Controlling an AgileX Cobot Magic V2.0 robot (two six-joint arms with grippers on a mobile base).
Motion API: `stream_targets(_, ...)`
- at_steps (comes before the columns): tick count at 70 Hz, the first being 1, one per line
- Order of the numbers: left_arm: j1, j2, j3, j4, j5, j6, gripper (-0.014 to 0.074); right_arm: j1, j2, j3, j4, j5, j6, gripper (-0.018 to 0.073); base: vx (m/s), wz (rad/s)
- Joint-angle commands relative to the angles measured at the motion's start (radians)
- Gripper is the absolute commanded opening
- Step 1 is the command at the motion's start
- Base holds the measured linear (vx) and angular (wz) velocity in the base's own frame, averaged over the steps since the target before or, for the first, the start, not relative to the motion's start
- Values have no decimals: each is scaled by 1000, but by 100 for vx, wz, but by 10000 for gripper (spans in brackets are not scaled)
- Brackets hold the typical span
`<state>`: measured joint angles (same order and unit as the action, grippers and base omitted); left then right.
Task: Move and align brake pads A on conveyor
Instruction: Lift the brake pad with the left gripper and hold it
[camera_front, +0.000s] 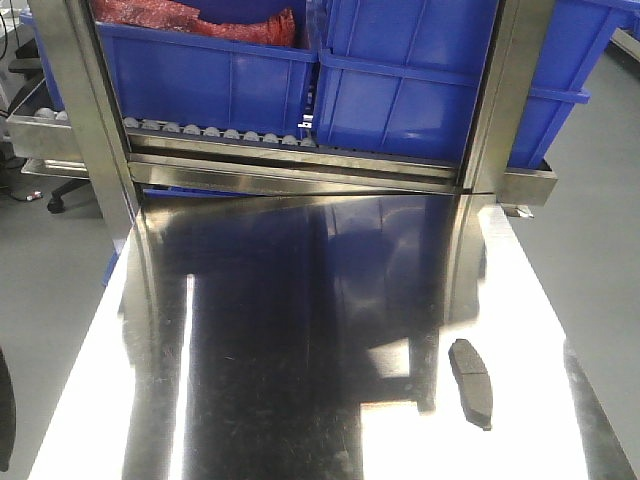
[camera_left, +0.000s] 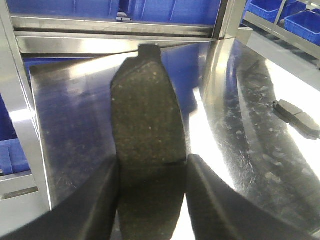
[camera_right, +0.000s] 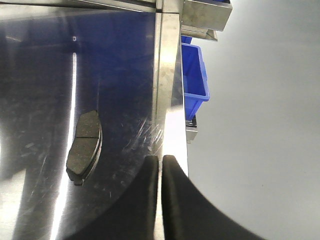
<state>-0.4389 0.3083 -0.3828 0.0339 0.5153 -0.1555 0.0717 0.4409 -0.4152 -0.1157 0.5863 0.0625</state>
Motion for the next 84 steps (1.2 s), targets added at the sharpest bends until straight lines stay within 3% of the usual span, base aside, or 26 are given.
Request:
stream_targets(1, -6, 5, -32, 1, -103, -1, 157, -5, 7, -27, -11, -67, -3, -1, 0, 0)
stream_targets(48, -6, 5, -32, 1, -103, -1, 157, -5, 7, -27, -10, -77, -4, 1, 0, 0)
stream_targets(56, -6, 5, -32, 1, -103, -1, 157, -5, 7, -27, -10, -76, -4, 39, 0, 0)
stream_targets(65, -6, 5, -32, 1, -103, -1, 157, -5, 7, -27, -10, -77, -4, 193, 0, 0)
stream_targets(75, -6, 5, -32, 1, -103, -1, 157, -5, 7, -27, -10, -75, -4, 515, 0, 0)
stream_targets(84, -6, 5, -32, 1, -103, -1, 157, -5, 7, -27, -10, -75, -4, 720, 0, 0)
